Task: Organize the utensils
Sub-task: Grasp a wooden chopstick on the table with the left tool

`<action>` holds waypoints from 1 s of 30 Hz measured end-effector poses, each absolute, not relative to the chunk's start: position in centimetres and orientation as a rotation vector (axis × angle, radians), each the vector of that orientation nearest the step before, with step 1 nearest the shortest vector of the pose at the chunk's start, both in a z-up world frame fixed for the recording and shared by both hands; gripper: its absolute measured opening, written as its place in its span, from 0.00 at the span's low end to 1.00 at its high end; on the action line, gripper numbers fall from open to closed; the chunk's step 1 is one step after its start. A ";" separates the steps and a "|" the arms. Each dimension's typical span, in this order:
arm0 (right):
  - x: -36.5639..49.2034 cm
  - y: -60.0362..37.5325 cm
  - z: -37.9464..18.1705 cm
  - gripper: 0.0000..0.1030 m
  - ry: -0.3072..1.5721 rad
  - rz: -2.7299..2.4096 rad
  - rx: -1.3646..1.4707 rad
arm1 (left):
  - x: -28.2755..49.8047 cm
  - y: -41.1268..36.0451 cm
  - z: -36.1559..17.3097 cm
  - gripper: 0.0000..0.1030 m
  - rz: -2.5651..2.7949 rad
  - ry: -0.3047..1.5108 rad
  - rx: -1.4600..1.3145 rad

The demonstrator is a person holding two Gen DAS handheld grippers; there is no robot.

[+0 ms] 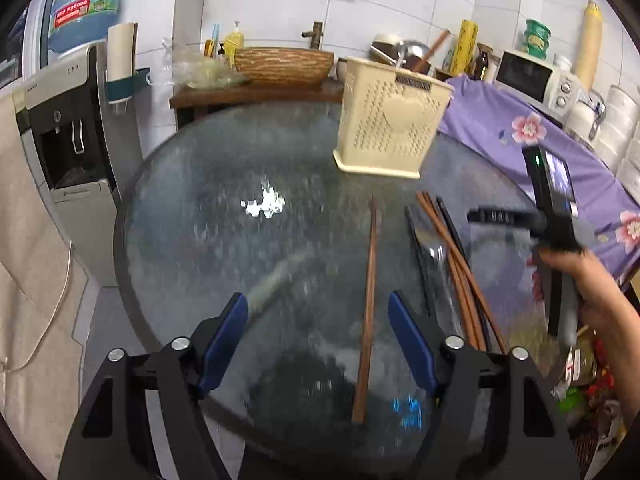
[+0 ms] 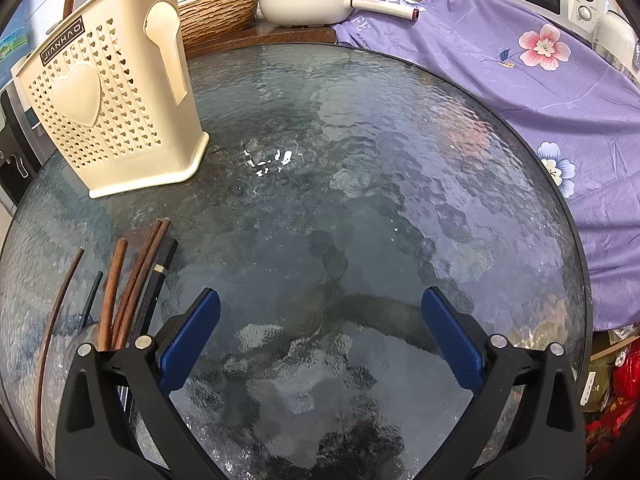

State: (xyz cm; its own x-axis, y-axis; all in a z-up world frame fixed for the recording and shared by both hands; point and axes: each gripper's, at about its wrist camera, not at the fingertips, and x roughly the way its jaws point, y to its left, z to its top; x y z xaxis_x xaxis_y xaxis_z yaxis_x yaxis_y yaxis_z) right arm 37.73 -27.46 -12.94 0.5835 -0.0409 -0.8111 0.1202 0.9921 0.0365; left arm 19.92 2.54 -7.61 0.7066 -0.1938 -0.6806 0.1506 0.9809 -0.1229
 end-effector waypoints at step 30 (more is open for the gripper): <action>17.3 -15.8 -12.3 0.28 0.856 0.188 -0.050 | 15.8 -0.7 -11.2 0.23 -0.276 0.800 0.143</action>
